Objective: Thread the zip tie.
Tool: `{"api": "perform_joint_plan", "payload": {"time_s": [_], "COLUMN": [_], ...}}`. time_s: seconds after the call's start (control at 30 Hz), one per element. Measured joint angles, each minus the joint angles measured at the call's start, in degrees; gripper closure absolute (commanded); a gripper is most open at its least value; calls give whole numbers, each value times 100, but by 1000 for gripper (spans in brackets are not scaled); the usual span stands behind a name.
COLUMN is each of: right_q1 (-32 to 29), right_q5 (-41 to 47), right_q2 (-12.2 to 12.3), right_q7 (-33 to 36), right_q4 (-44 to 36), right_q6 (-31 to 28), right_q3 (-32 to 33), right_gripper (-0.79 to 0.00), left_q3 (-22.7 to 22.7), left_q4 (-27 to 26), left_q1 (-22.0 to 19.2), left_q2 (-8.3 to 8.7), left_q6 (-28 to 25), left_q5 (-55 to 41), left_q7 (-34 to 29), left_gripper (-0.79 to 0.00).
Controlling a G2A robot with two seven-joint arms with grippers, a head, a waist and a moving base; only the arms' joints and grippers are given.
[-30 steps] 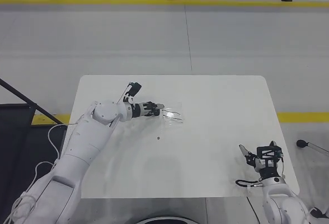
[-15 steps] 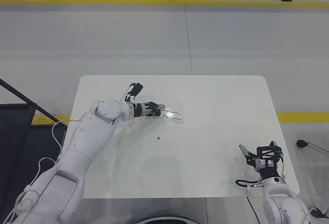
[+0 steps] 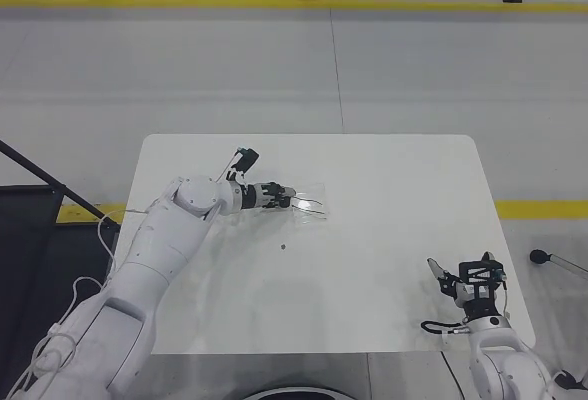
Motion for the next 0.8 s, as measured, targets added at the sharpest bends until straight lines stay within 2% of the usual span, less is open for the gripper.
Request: {"api": "perform_joint_plan", "payload": {"time_s": [0.63, 0.8], "right_q1": [0, 0], "right_q5": [0, 0], "right_q2": [0, 0], "right_q7": [0, 0], "right_q4": [0, 0], "right_q6": [0, 0], "right_q3": [0, 0], "right_gripper": [-785, -785], "left_q3": [15, -20], "left_q4": [259, 237], "left_q1": [-108, -92], "left_q2": [-68, -59], "left_q6": [-150, -181], "left_q5": [-8, -15], "left_q7": [-80, -87], "left_gripper": [-86, -77]}}
